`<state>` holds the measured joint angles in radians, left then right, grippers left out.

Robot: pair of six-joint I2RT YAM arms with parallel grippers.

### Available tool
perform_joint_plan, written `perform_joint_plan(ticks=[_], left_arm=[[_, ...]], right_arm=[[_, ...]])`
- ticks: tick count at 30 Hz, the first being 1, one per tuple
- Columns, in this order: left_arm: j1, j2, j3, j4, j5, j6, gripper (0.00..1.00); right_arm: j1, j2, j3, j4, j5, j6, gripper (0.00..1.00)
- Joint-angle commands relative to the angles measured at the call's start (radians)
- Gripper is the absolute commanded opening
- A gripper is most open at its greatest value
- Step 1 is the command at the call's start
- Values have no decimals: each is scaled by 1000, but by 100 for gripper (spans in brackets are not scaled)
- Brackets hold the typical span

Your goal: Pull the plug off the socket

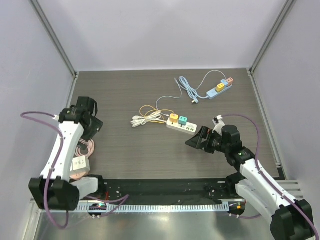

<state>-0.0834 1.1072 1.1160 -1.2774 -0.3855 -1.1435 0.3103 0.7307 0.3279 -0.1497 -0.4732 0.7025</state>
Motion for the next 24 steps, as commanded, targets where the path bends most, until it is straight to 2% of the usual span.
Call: perform_joint_plan(ticks=[1, 3, 6, 7, 11, 18, 21, 24], left_arm=[[59, 124, 70, -13, -47, 10, 100], [66, 176, 102, 50, -99, 80, 100], [80, 256, 81, 117, -154, 97, 100], [112, 269, 62, 147, -139, 102, 99], [198, 338, -30, 252, -23, 91, 86], [218, 367, -111, 414, -1, 90, 81], [224, 402, -105, 397, 7, 79, 79], [235, 451, -91, 305, -42, -7, 70]], right_arm=[[-5, 16, 65, -14, -33, -40, 100], [-4, 22, 76, -34, -33, -54, 100], [-4, 32, 103, -69, -36, -80, 100], [-4, 30, 115, -77, -33, -84, 100], [-4, 13, 128, -97, -4, -107, 100], [-2, 18, 131, -99, 11, -123, 100], [-4, 24, 140, -99, 16, -130, 100], [-4, 33, 149, -102, 27, -141, 100]])
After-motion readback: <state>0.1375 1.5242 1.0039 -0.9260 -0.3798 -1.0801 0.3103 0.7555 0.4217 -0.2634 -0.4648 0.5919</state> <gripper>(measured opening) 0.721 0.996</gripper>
